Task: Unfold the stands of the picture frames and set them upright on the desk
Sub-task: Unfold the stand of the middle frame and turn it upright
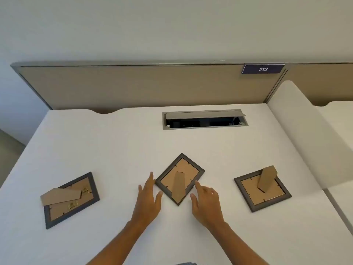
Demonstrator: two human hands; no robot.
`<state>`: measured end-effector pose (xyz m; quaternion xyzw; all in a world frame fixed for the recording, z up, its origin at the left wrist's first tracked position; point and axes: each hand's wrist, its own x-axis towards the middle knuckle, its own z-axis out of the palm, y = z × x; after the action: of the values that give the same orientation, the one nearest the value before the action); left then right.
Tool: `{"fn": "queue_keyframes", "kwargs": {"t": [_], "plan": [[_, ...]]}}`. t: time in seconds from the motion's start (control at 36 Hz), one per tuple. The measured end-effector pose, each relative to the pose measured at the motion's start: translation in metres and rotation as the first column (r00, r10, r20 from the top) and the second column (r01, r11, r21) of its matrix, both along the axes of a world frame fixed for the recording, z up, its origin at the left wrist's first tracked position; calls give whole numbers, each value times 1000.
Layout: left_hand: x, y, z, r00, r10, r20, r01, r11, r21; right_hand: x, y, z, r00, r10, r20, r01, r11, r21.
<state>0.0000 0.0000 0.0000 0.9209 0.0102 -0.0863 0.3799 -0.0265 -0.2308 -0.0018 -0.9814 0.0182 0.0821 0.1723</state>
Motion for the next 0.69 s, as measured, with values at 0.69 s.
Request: {"fn": "queue_keyframes", "kwargs": {"t": [0.69], "plan": [[31, -21, -15, 994, 63, -90, -60, 998, 35, 14, 21, -22, 967, -175, -184, 205, 966, 159]]}}
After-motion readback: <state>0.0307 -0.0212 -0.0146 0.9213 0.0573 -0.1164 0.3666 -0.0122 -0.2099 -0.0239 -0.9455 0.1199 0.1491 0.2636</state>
